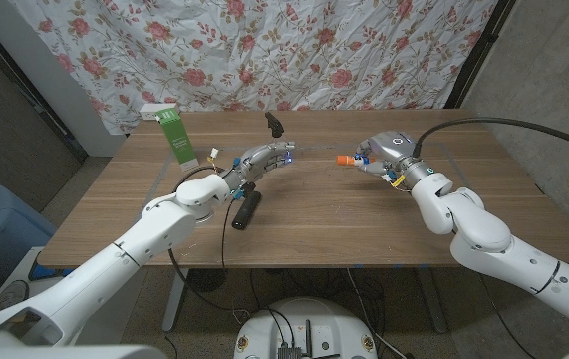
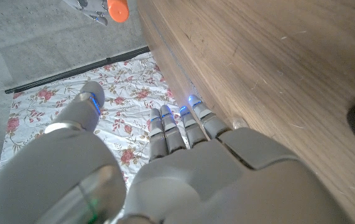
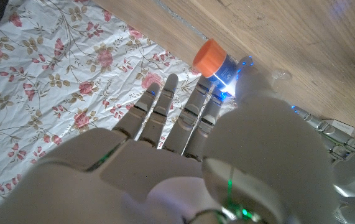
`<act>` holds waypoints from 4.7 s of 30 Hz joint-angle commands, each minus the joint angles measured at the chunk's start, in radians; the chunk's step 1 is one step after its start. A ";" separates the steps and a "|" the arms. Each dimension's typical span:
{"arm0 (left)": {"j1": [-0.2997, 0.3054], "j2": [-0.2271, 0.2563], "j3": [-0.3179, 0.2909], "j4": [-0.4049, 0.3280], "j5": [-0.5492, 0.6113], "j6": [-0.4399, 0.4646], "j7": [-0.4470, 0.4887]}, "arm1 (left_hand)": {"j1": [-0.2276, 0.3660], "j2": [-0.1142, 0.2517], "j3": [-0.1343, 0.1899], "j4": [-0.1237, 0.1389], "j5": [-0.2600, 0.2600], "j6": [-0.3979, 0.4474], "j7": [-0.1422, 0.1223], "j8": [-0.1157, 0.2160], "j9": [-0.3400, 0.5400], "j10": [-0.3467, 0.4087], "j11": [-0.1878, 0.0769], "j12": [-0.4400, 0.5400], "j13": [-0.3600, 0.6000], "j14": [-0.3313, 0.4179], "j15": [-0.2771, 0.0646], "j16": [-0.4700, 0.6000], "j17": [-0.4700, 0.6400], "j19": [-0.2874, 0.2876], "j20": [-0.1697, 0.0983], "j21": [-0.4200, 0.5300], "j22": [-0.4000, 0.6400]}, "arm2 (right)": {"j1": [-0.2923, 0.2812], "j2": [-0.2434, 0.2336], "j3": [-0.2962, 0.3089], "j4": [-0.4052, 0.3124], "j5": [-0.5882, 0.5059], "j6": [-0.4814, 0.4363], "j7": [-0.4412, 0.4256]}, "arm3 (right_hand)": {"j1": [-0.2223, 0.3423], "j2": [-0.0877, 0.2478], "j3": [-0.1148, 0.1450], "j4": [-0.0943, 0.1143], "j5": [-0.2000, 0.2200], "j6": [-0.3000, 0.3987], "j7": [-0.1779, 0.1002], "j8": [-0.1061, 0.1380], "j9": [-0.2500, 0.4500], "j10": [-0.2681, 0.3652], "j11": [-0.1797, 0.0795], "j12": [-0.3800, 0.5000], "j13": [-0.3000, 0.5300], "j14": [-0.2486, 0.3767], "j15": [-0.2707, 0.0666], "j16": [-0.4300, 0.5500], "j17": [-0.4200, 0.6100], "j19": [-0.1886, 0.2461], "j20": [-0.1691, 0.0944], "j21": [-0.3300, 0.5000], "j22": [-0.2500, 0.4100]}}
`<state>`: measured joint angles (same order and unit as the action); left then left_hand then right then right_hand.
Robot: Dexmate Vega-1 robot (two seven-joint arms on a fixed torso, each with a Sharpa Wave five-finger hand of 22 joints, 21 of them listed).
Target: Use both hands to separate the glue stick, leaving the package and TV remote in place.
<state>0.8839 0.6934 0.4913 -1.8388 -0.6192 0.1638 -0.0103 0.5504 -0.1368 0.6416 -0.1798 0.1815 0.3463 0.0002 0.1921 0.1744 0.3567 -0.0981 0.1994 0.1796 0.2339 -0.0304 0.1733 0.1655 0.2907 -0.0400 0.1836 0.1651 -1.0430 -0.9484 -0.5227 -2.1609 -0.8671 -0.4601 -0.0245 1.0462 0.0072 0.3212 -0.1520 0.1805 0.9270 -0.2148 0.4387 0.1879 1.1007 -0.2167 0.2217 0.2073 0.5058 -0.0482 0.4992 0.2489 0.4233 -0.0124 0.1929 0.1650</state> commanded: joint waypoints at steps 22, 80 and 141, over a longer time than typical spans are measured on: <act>-0.159 -0.057 0.116 0.131 0.007 0.029 -0.187 | 0.025 -0.007 -0.023 0.000 -0.003 -0.018 0.006 -0.003 0.002 -0.002 0.005 -0.005 0.001 -0.017 0.009 -0.001 0.001 -0.016 -0.021 -0.003 0.004 | 0.066 0.069 -0.070 0.078 -0.056 0.000 -0.021 | 0.005 0.013 -0.006 -0.003 0.006 0.011 -0.010 -0.011 0.006 0.006 -0.002 0.000 0.001 0.004 -0.140 -0.002 0.002 0.000 0.001 -0.003 0.004; -0.221 -0.172 0.187 0.216 0.110 0.030 -0.126 | 0.188 0.014 -0.063 0.001 0.005 0.131 0.054 0.025 0.001 0.165 0.015 0.018 -0.005 0.071 -0.005 0.013 0.000 0.064 -0.007 0.016 0.004 | 0.103 0.119 -0.109 0.131 -0.070 0.028 -0.084 | 0.005 0.017 -0.010 -0.003 0.005 0.019 -0.010 -0.026 0.007 0.010 -0.003 -0.005 0.003 0.006 -0.136 -0.006 0.007 -0.008 -0.006 -0.003 0.004; -0.148 -0.178 0.165 0.106 0.197 0.071 0.106 | 0.318 0.077 -0.121 0.007 0.004 0.403 0.040 0.029 0.005 0.445 -0.037 0.028 -0.006 0.229 -0.043 0.016 -0.001 0.179 0.000 0.027 0.011 | 0.127 0.125 -0.120 0.161 -0.047 0.041 -0.090 | 0.003 0.026 -0.014 -0.002 0.003 0.029 -0.011 -0.039 0.008 0.012 -0.003 -0.008 0.005 0.007 -0.136 -0.007 0.013 -0.010 -0.006 -0.003 0.004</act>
<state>0.7326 0.5160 0.6568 -1.7292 -0.4350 0.2344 0.0782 0.8546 -0.0588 0.5252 -0.1740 0.1815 0.7315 0.0388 0.2159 0.1742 0.7782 -0.1249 0.2245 0.1723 0.4558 -0.0451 0.1850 0.1634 0.4571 -0.0403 0.2072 0.1751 -0.9215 -0.8260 -0.6403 -2.0066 -0.9177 -0.4209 -0.1147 1.0411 0.0125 0.3089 -0.1562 0.1778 0.9362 -0.2131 0.3934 0.1933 1.1021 -0.2182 0.2066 0.2070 0.5057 -0.0482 0.4953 0.2579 0.4195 -0.0161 0.1881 0.1650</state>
